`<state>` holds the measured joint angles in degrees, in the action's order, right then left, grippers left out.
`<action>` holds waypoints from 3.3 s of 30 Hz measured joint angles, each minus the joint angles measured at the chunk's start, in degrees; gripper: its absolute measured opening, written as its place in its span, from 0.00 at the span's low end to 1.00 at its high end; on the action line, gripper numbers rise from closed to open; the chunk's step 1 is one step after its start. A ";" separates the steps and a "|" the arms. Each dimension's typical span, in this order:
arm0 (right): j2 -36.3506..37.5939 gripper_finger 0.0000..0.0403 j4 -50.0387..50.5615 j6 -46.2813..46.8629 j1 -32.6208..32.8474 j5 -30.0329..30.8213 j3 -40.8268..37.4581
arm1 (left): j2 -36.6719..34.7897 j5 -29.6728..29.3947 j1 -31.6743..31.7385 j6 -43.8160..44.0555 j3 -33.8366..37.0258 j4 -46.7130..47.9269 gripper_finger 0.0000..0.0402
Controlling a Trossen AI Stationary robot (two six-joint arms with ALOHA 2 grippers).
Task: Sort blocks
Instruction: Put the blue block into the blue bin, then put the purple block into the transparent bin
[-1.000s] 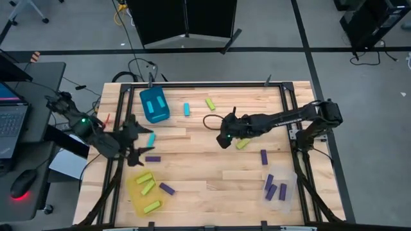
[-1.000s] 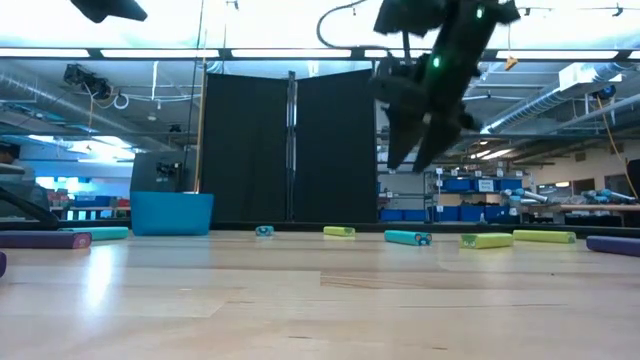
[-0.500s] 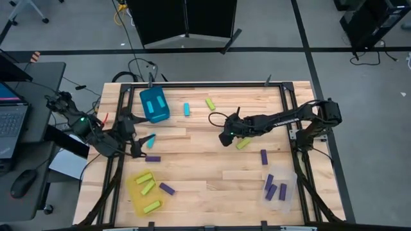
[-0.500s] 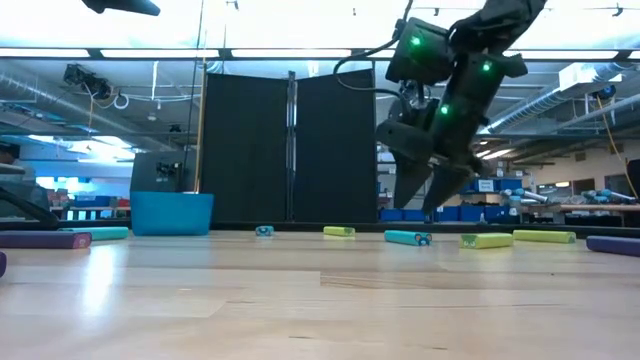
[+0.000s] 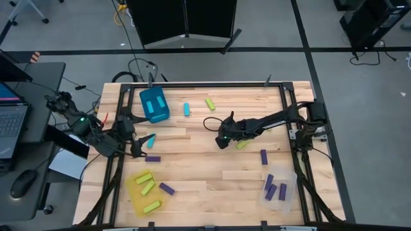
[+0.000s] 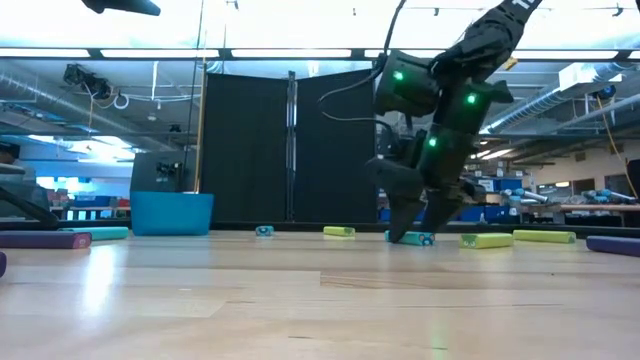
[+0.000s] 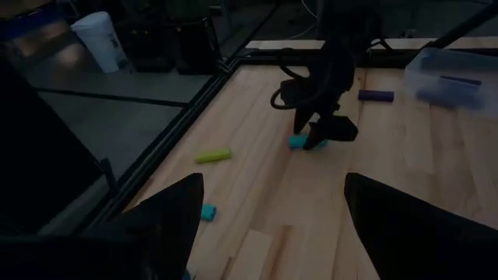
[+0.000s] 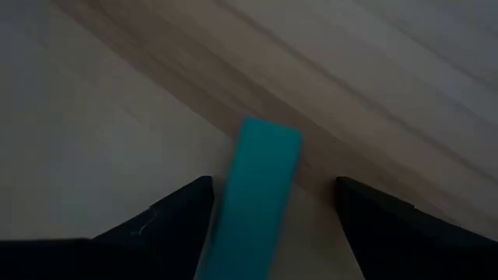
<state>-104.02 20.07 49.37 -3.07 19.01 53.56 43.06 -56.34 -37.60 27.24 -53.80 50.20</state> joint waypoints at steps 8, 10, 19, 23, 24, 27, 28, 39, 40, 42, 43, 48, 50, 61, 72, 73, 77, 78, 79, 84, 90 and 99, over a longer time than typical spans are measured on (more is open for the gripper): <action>-1.40 0.49 -0.77 0.36 0.68 0.25 0.57 | 0.01 -0.02 -0.02 -0.02 0.02 0.31 0.79; -1.46 0.39 -1.28 0.16 0.68 -0.19 0.54 | -0.01 -0.02 -0.02 -0.04 0.02 0.35 0.79; -1.56 0.29 -2.23 -0.41 0.73 -0.16 0.42 | 0.01 -1.03 -0.02 -0.88 0.02 0.21 0.79; -0.61 0.29 -4.68 -2.13 1.51 2.29 0.11 | -0.01 -1.03 -0.02 -1.22 0.02 0.01 0.79; -0.29 0.29 -6.02 -2.92 1.71 3.07 0.02 | -0.01 -1.03 -0.02 -1.22 0.02 0.01 0.79; 1.68 0.29 -11.47 -6.08 2.05 4.23 0.03 | -0.01 -1.03 -0.02 -1.22 0.02 -0.01 0.79; 2.21 0.29 -14.38 -7.34 2.08 4.27 0.14 | 0.00 -1.02 -0.02 -1.22 0.02 -0.03 0.79; 1.77 0.29 -38.66 -21.69 -2.41 0.23 5.39 | 0.01 -3.01 -0.02 -1.91 0.02 -1.17 0.79; 1.77 0.29 -38.97 -23.03 -2.86 0.20 6.65 | 0.01 -3.22 -0.02 -2.08 0.02 -1.23 0.79; 1.77 0.29 -39.38 -25.48 -3.99 -1.04 9.48 | 0.01 -3.54 0.00 -2.94 0.02 -2.28 0.79; 1.65 0.29 -39.53 -26.41 -4.53 -1.56 10.81 | 0.01 -3.54 -0.02 -3.45 0.02 -3.26 0.79; -4.43 0.29 -40.96 -30.41 -7.45 -6.50 20.61 | -0.04 -3.61 -0.02 -7.42 0.04 -7.35 0.79; -8.54 0.29 -41.00 -31.51 -8.46 -9.01 25.51 | -0.14 -4.07 -0.02 -8.74 0.07 -8.14 0.79; -32.86 0.29 -36.82 -32.47 -12.87 -20.96 58.08 | -1.17 -5.11 -0.01 -10.72 0.07 -10.49 0.79; -49.71 0.29 -29.21 -29.89 -13.65 -25.19 80.32 | -1.17 -5.29 0.00 -10.73 0.07 -10.19 0.79; -50.46 0.31 -29.24 -29.66 -13.62 -25.31 80.95 | -1.17 -5.29 -0.02 -10.73 0.07 -10.15 0.79; -50.80 0.51 -28.98 -29.01 -13.63 -25.60 81.31 | -1.17 -5.27 -0.02 -10.73 0.07 -10.10 0.79; -50.66 0.56 -29.07 -29.01 -13.72 -25.64 81.31 | -1.17 -5.27 0.00 -10.73 0.07 -10.09 0.79; -50.58 0.61 -29.10 -28.99 -13.88 -25.73 81.31 | -1.17 -5.25 -0.01 -10.75 0.07 -10.08 0.79; -50.58 0.70 -30.00 -30.23 -14.45 -26.10 81.28 | -1.17 -5.25 0.00 -10.71 0.07 -10.13 0.79; -48.30 0.65 -29.02 -34.36 -15.16 -27.59 81.26 | -1.15 -5.31 -0.01 -9.17 0.07 -10.27 0.79; -42.84 0.54 -25.17 -40.24 -15.37 -25.16 81.26 | -1.12 -6.25 0.00 -9.05 0.04 -10.15 0.79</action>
<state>-146.86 -5.10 9.13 -18.44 -6.15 134.82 41.93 -62.59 -37.60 18.20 -53.76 40.05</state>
